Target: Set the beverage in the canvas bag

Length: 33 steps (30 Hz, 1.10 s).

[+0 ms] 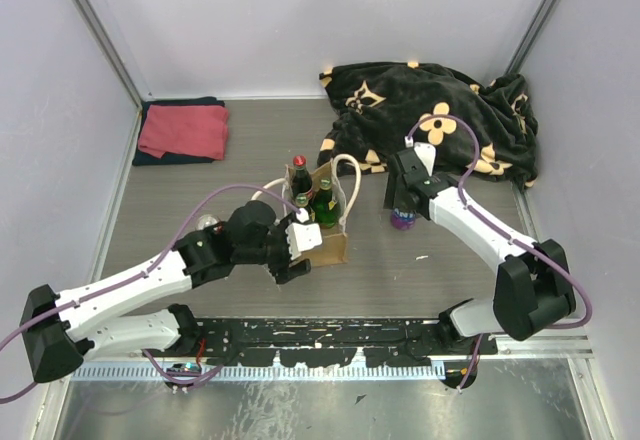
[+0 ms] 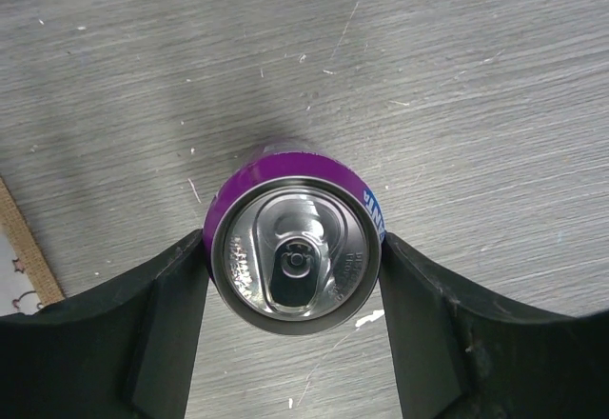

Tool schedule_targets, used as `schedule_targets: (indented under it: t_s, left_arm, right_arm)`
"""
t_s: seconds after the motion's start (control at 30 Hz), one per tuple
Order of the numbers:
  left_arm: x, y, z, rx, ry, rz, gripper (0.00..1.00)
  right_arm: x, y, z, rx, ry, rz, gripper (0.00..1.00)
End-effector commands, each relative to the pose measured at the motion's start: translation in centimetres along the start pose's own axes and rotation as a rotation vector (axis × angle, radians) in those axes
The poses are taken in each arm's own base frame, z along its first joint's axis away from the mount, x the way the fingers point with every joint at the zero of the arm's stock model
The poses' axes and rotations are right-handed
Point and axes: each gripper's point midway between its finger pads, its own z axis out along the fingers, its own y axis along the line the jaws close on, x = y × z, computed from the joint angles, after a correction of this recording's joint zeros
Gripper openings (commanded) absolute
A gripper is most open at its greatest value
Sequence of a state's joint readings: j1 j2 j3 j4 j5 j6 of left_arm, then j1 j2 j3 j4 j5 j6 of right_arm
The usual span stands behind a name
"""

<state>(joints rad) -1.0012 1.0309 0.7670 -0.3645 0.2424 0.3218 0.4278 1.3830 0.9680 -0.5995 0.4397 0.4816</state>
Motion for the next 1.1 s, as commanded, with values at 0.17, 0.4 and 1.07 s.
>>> schedule_targets:
  t_s: [0.17,0.4,1.07]
  left_arm:
    - [-9.1,4.8,-3.1,-0.205,-0.222,-0.061,0.75]
    - [-11.6,9.6,-6.4,-0.384,-0.314,-0.201,0.76]
    - [-3.2,20.5,-14.3,-0.737,-0.312,-0.724,0.76]
  right_arm:
    - [-9.2,0.5,-6.1,-0.073,-0.245,0.121,0.01]
    - [-13.8,0.4,-10.1,-0.113,-0.364,0.142,0.01]
    - [-24.1,7.4,-25.0,-0.571,-0.712,0.072,0.01]
